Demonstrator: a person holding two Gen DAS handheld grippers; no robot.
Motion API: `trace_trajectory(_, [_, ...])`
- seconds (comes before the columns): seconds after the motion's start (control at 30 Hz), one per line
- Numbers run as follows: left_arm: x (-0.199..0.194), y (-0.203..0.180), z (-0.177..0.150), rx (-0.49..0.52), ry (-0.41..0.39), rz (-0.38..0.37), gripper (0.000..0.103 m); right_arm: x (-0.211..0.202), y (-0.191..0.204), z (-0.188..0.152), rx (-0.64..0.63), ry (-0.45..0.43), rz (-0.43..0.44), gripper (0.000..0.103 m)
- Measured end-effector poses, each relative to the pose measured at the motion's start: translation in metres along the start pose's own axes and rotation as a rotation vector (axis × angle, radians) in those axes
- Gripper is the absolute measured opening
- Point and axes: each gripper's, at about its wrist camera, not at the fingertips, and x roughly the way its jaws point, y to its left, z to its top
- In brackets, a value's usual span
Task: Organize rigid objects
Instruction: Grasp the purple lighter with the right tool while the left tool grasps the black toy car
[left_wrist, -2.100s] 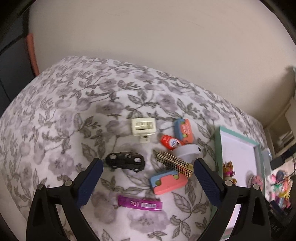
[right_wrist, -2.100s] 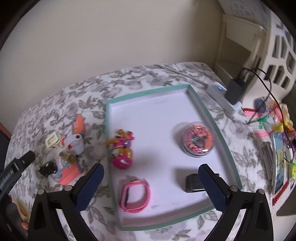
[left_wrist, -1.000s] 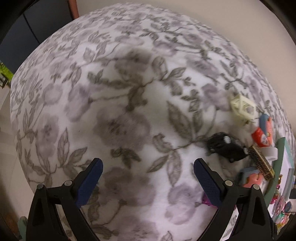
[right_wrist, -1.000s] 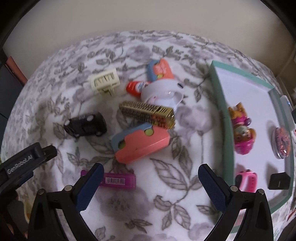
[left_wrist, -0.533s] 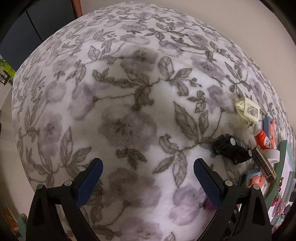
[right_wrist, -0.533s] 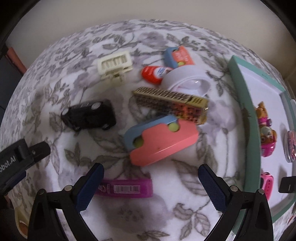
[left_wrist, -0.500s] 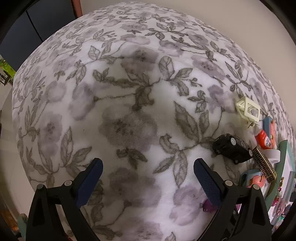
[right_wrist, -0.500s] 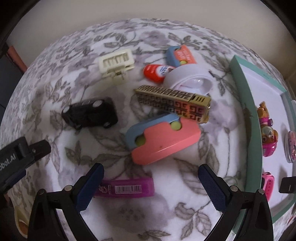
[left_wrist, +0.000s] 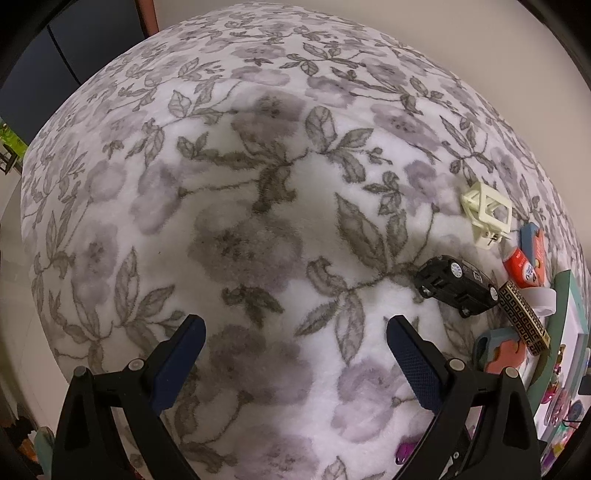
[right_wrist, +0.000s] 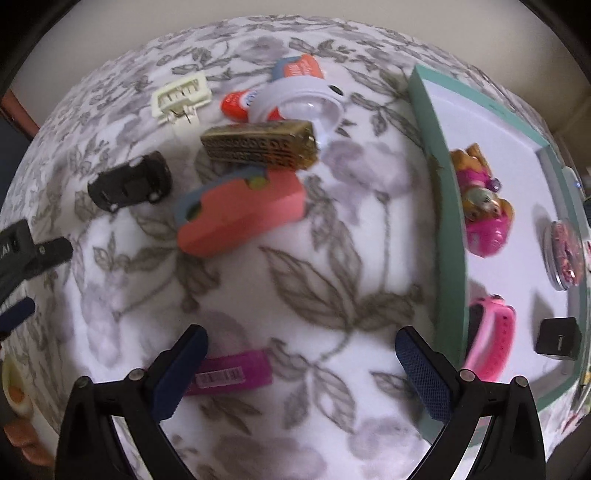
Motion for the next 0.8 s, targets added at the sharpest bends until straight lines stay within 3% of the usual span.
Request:
trace_trajectory(0.2, [-0.001, -0.007, -0.002, 0.009, -0.002, -0.002, 0.099, -0.018, -0.004, -0.019, -0.09, -0.033, 0.015, 0.101])
trace_trajectory(0.33, [-0.002, -0.005, -0.002, -0.008, -0.003, -0.003, 0.099, -0.025, 0.009, -0.029, -0.185, -0.008, 0.075, 0.101])
trace_trajectory(0.53, [-0.003, 0.003, -0.001, -0.001, -0.005, -0.013, 0.098, -0.015, 0.04, -0.047, -0.322, 0.03, 0.022, 0.101])
trace_trajectory(0.67, [-0.004, 0.002, 0.0, -0.004, -0.004, -0.018, 0.099, -0.007, 0.055, -0.045, -0.315, 0.007, 0.027, 0.101])
trace_trajectory(0.8, [-0.003, 0.001, 0.0, -0.009, -0.002, -0.025, 0.099, -0.002, 0.048, -0.035, -0.228, -0.019, 0.059, 0.101])
